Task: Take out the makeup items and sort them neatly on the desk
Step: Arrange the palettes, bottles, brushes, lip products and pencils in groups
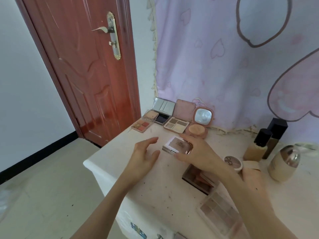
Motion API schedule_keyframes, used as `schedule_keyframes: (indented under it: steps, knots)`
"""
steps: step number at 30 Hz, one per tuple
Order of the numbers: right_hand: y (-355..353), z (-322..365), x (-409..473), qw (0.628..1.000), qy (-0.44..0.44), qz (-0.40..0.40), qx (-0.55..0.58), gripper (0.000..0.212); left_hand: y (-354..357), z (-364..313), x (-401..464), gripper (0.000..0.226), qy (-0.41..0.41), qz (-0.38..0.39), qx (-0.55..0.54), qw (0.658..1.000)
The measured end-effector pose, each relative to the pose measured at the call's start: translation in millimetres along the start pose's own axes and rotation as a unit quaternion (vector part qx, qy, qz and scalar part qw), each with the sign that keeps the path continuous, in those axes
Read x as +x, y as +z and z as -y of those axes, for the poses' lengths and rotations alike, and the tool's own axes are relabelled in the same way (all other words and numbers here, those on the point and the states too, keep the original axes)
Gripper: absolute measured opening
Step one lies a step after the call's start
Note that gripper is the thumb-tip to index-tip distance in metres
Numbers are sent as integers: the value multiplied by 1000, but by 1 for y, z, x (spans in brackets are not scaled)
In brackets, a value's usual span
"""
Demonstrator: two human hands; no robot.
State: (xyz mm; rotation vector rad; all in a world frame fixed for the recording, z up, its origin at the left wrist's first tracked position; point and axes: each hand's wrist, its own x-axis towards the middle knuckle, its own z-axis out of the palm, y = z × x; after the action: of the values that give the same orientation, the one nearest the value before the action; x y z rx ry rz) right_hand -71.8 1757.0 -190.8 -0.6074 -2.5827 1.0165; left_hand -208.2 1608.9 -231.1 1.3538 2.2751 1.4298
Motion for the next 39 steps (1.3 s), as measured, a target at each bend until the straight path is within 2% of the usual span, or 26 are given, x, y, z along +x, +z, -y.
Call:
schedule_keyframes:
  steps: [2,3,8,13,16,21,28,33,37,39]
  knots:
    - [-2,3,-3,993,-3,-53,105,61,-4,-8,-3,36,-27,-10,-66,997]
    - [-3,4,-2,990,-9,-65,124,61,-6,-11,-3,35,-39,-13,-87,995]
    - [-5,6,-7,993,-54,-62,87,73,-7,-25,-6,46,-70,10,-193,979]
    - [4,-1,-18,987,-43,-76,137,76,13,-35,-8,31,-64,60,-299,950]
    - [1,-5,-19,981,-24,-84,173,78,14,-42,-3,32,-56,76,-324,941]
    - [-3,0,-21,973,-47,-95,206,72,8,-49,6,36,-46,89,-376,921]
    - [-4,6,-20,946,-38,-146,288,48,11,-56,10,33,-51,67,-386,918]
    - [-1,8,-19,944,-40,-161,286,50,9,-64,11,32,-33,78,-320,943]
    - [-2,7,-16,906,11,-148,397,35,6,-74,14,33,36,43,-197,979]
    - [-4,5,-16,864,45,-97,492,37,4,-79,16,37,73,26,-116,990]
